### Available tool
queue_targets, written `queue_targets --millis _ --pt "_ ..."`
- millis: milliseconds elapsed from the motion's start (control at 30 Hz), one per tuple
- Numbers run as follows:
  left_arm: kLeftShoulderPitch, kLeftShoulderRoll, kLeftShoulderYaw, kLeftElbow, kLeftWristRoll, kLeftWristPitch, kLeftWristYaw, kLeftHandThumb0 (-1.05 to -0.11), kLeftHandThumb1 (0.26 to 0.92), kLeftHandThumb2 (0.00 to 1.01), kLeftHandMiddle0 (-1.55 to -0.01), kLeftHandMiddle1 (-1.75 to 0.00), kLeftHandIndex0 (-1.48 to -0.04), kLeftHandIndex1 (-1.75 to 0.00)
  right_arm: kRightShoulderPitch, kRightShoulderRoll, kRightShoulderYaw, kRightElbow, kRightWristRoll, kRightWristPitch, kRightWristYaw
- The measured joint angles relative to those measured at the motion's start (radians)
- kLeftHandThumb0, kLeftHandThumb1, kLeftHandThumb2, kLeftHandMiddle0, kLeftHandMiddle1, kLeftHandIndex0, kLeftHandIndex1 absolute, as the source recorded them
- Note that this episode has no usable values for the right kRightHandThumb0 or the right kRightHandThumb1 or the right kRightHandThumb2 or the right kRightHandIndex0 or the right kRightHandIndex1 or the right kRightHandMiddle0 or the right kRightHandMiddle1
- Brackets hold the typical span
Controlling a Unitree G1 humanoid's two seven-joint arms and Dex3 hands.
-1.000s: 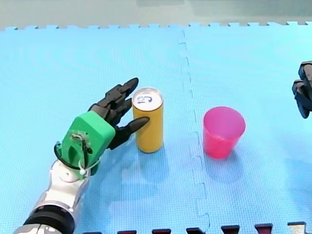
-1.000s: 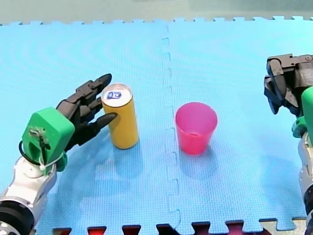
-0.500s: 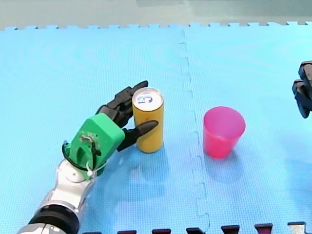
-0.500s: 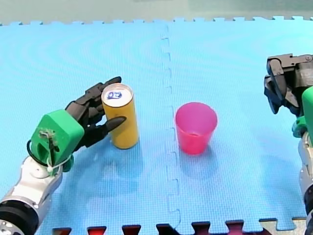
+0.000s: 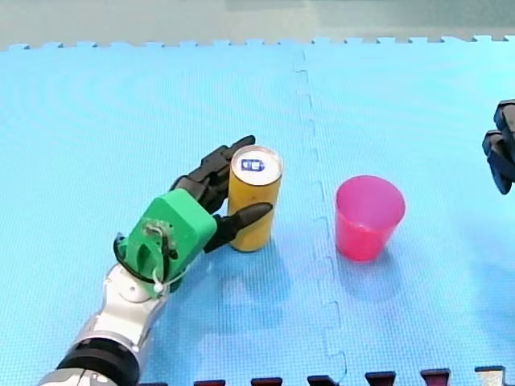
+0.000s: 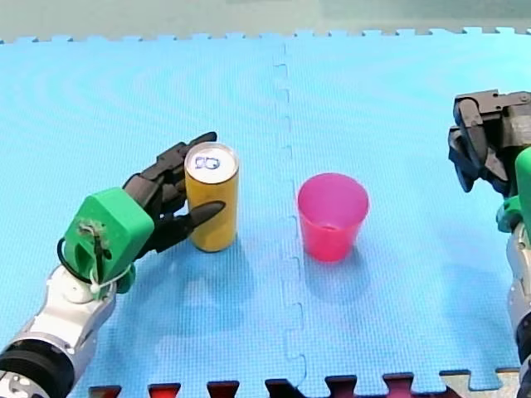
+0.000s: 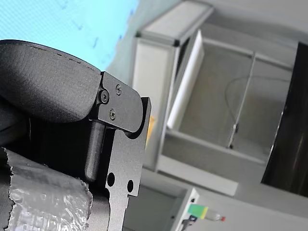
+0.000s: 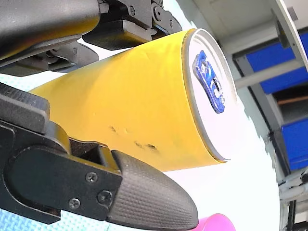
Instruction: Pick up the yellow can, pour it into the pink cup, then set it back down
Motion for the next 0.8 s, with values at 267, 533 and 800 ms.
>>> queue_targets --millis 267,533,800 --pt "-0.002 -0.032 0.049 0.005 -0.057 -0.005 0.031 -0.711 0.783 0.00 -0.82 -0.07 -0.76 -0.04 0.000 -0.001 0.001 0.000 0.000 0.000 0.002" --pt "0.007 -0.088 0.131 -0.018 -0.121 0.021 0.181 -0.362 0.818 0.01 -1.27 -0.15 -1.16 -0.07 0.001 -0.003 0.000 0.001 0.002 0.000 0.006" --pt "0.008 -0.093 0.141 -0.023 -0.107 0.020 0.233 -0.378 0.829 0.00 -1.30 -0.11 -1.18 -0.03 0.002 -0.004 -0.001 0.000 0.004 0.000 0.010"
